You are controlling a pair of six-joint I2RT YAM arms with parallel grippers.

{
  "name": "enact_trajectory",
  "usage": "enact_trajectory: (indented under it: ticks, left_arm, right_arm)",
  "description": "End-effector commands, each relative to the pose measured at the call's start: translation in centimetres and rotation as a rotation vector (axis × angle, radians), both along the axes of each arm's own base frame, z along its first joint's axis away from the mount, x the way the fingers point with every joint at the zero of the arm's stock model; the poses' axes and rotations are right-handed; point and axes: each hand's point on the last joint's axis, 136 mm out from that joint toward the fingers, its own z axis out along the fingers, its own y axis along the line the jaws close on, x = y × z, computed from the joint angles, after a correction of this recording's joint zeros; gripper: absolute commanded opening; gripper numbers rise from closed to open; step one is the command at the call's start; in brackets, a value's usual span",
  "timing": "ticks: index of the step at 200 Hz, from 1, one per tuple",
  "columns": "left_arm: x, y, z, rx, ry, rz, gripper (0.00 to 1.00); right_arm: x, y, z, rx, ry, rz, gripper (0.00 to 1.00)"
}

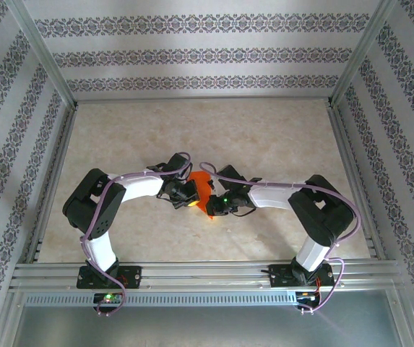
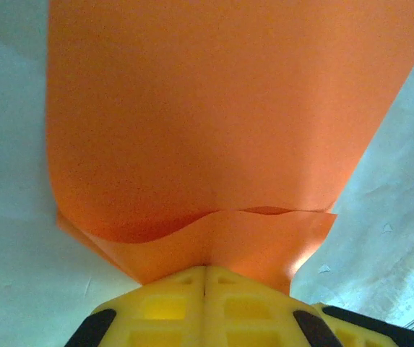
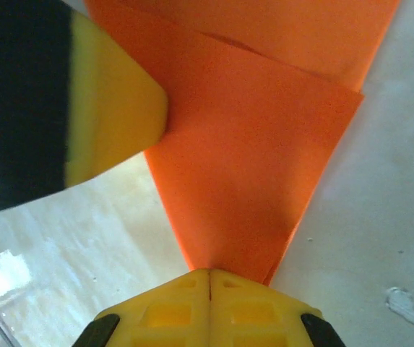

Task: Fold a paper plane with a square sheet of paper (pick it up from the middle)
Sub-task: Third fold the triangle at the center of the table.

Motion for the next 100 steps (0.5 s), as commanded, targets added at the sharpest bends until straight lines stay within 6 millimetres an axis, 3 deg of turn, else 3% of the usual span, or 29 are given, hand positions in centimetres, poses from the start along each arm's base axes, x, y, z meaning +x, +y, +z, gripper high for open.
enact_trajectory:
  ticks: [1, 39, 100]
  left_arm:
    - [0.0, 1.6, -0.6, 0.081, -0.026, -0.011, 0.07]
    - [0.9, -0.8, 2.8, -0.056, -0.151, -0.05, 0.1]
    - [-0.7, -2.9, 1.4, -0.071, -0.158, -0.133, 0.09]
  right_arm:
    - [-0.3, -0.3, -1.0, -0.047, 0.005, 0.008, 0.03]
    - [-0.7, -1.1, -2.0, -0.093, 0.028, -0.004, 0.02]
    - [-1.0, -1.5, -2.8, -0.117, 0.063, -0.021, 0.02]
